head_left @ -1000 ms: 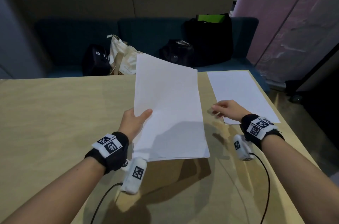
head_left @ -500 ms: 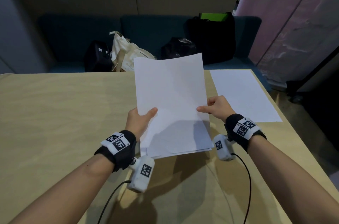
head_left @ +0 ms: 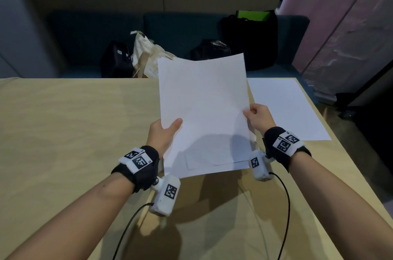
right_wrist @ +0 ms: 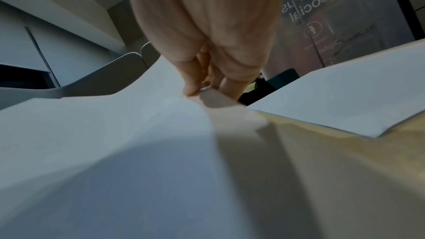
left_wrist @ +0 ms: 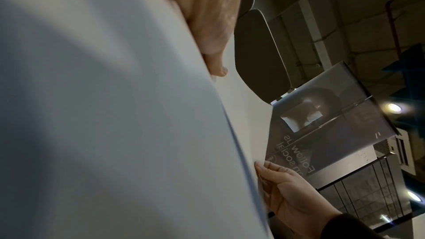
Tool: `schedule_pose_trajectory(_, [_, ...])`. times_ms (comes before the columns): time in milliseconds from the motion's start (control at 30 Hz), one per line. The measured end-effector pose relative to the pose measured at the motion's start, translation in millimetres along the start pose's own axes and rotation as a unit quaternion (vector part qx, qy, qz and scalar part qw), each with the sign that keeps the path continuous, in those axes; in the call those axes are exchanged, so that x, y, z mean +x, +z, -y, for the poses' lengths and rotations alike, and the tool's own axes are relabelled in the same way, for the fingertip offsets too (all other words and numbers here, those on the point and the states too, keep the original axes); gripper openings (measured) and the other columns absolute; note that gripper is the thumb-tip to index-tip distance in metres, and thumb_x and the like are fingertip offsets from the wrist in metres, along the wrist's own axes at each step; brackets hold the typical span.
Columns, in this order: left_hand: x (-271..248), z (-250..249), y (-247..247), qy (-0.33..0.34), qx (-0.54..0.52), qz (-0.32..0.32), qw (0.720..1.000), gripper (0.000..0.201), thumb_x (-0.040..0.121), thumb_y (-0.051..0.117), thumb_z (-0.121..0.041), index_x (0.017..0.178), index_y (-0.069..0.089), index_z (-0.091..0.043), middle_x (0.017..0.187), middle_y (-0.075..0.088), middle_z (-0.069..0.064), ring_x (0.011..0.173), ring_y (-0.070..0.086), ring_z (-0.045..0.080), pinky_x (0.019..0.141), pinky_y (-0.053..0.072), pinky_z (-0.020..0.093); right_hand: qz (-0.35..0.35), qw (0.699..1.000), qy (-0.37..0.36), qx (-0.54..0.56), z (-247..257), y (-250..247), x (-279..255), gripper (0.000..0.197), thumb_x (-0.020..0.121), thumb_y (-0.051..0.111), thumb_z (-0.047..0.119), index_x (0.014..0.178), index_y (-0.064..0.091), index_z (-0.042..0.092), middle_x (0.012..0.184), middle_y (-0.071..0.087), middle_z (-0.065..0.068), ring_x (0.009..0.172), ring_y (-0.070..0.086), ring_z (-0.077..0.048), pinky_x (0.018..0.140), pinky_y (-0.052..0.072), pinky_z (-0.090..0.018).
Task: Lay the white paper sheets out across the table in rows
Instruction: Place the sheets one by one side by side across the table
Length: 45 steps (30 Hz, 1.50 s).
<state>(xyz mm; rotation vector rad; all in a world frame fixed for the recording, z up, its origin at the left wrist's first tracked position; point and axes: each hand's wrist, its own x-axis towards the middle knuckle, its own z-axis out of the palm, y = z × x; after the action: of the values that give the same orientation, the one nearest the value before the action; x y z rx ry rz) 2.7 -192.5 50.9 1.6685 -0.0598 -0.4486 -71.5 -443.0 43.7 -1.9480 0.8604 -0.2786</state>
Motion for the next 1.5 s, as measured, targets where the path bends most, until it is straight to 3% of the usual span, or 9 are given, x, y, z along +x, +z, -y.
schedule_pose_trajectory(133, [0,3,-13,-0.004,0.010,-0.018,1.000,0.035,0.089,0.060,-0.019,0.120,0.059,-0.004,0.111,0.064,0.005,0.101,0.060,0.021,0.089,0.045,0.030,-0.085,0.994,0.033,-0.059,-3,-4,14,0.036,0.092,0.035,-0.003,0.060,0.041,0.012,0.065,0.044,-0.004,0.073,0.045,-0.026,0.048,0.032,-0.020])
schedule_pose_trajectory(200, [-1,7,-26,-0.005,0.016,-0.035,0.999,0.036,0.089,0.060,-0.020,0.121,0.058,-0.004,0.112,0.063,0.005,0.100,0.060,0.020,0.087,0.043,0.029,-0.098,0.988,0.056,-0.103,-6,-5,21,0.026,0.092,0.031,-0.006,0.089,0.057,-0.005,0.095,0.059,-0.020,0.096,0.054,-0.037,0.067,0.040,-0.028])
schedule_pose_trajectory(300, [-2,15,-50,-0.006,0.030,-0.072,0.997,0.037,0.089,0.060,-0.022,0.122,0.058,-0.005,0.116,0.063,0.007,0.100,0.059,0.019,0.087,0.041,0.027,-0.091,0.981,0.084,-0.147,-11,0,27,0.036,0.093,0.031,-0.006,0.124,0.048,-0.011,0.129,0.052,-0.029,0.117,0.051,-0.041,0.090,0.042,-0.037])
schedule_pose_trajectory(500, [-4,29,-87,-0.015,0.035,-0.128,0.991,0.038,0.088,0.061,-0.020,0.121,0.059,-0.002,0.121,0.064,0.014,0.101,0.059,0.020,0.091,0.042,0.030,-0.067,0.976,0.104,-0.179,-16,15,37,0.033,0.093,0.032,-0.003,0.121,0.048,-0.010,0.123,0.054,-0.031,0.111,0.055,-0.044,0.090,0.045,-0.044])
schedule_pose_trajectory(667, [-6,31,-93,-0.023,0.014,-0.139,0.990,0.036,0.089,0.060,-0.018,0.120,0.058,-0.001,0.111,0.062,0.007,0.098,0.058,0.019,0.085,0.040,0.027,-0.088,0.954,0.056,-0.281,-16,24,32,0.037,0.091,0.040,0.002,0.128,0.040,-0.005,0.132,0.041,-0.026,0.121,0.041,-0.041,0.097,0.038,-0.047])
schedule_pose_trajectory(800, [-7,33,-94,-0.033,-0.003,-0.134,0.990,0.033,0.089,0.061,-0.017,0.118,0.060,-0.002,0.109,0.063,0.007,0.096,0.060,0.021,0.084,0.042,0.029,0.093,0.919,-0.074,-0.377,-17,39,5,0.038,0.091,0.048,0.020,0.128,0.051,0.015,0.138,0.041,-0.013,0.126,0.041,-0.033,0.103,0.037,-0.043])
schedule_pose_trajectory(900, [-7,34,-94,-0.040,-0.013,-0.127,0.991,0.034,0.088,0.061,-0.016,0.118,0.059,0.000,0.110,0.064,0.009,0.097,0.060,0.022,0.085,0.043,0.029,0.188,0.882,-0.097,-0.420,-21,53,-18,0.044,0.092,0.047,0.031,0.136,0.044,0.027,0.150,0.031,-0.007,0.137,0.030,-0.030,0.109,0.029,-0.048])
schedule_pose_trajectory(1000, [-9,33,-94,-0.037,-0.015,-0.120,0.992,0.035,0.089,0.061,-0.015,0.120,0.058,0.000,0.112,0.063,0.010,0.098,0.059,0.021,0.086,0.042,0.028,0.176,0.900,-0.066,-0.394,-19,57,-25,0.048,0.094,0.045,0.030,0.141,0.035,0.031,0.155,0.022,-0.003,0.142,0.019,-0.029,0.112,0.019,-0.053])
schedule_pose_trajectory(1500, [-10,32,-93,-0.031,-0.008,-0.114,0.993,0.036,0.089,0.060,-0.016,0.121,0.057,0.001,0.113,0.063,0.010,0.098,0.058,0.020,0.084,0.041,0.027,0.128,0.919,-0.018,-0.373,-20,65,-14,0.053,0.092,0.042,0.036,0.144,0.029,0.029,0.160,0.011,-0.002,0.146,0.007,-0.030,0.115,0.008,-0.055])
